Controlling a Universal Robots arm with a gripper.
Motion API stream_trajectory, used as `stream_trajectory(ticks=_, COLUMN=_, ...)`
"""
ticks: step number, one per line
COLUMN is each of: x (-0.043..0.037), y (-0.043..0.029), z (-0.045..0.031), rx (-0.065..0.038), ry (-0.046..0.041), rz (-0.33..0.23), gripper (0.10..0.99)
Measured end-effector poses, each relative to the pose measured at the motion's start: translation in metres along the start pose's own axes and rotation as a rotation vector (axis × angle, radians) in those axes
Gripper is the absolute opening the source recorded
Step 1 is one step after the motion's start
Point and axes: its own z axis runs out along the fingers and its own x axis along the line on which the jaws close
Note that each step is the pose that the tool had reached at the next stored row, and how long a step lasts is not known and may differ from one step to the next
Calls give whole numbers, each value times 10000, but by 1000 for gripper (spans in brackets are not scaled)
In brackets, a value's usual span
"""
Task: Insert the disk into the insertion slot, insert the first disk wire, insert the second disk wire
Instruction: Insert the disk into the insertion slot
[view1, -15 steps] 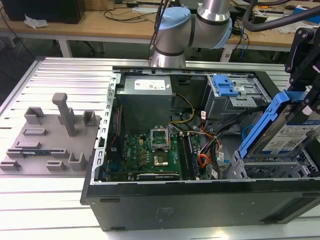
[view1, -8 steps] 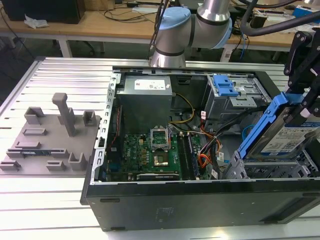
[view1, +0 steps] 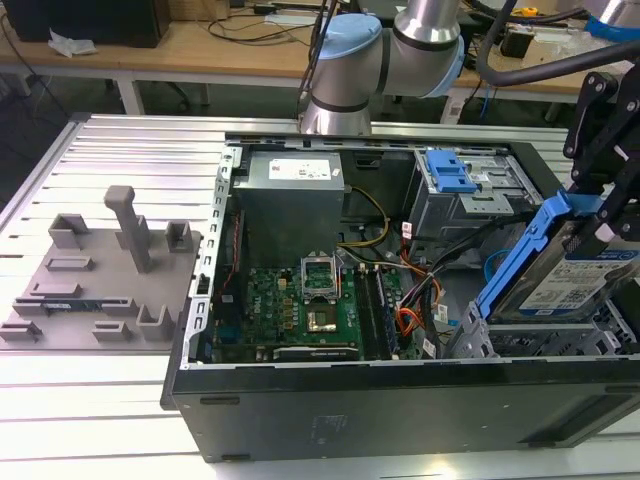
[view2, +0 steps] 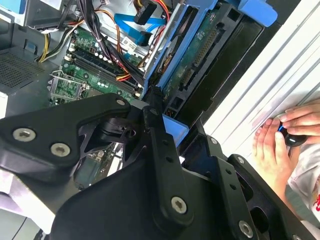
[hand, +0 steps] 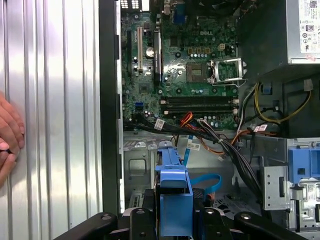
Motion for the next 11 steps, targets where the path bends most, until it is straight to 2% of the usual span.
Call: stream_trajectory(ticks=11, x=6, y=-4, z=150, rx=0, ry=-1, rz=0, gripper=365)
